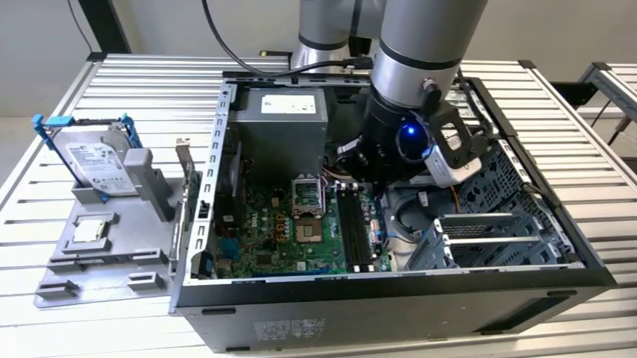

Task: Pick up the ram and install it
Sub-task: 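Insert the ram into the slot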

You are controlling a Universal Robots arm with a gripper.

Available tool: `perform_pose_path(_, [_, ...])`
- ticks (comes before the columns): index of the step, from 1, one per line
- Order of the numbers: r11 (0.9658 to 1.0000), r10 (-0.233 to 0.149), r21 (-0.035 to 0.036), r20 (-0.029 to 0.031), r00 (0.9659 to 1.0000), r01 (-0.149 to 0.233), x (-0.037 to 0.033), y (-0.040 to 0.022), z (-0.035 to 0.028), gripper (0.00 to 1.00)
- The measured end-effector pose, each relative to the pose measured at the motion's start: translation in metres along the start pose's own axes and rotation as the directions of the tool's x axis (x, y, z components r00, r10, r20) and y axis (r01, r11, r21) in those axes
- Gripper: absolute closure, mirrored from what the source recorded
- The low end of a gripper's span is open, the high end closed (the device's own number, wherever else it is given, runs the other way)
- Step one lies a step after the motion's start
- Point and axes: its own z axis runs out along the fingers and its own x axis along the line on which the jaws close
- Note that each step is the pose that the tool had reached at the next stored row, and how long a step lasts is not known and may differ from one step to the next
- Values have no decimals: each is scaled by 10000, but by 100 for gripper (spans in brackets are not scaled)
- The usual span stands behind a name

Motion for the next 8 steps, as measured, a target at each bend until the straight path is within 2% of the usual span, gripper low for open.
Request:
perform_pose_path(4, [10000, 0, 0, 0, 10000, 0, 73, 0, 69, 100])
perform_pose_path(8, [10000, 0, 0, 0, 10000, 0, 81, 25, 143, 100])
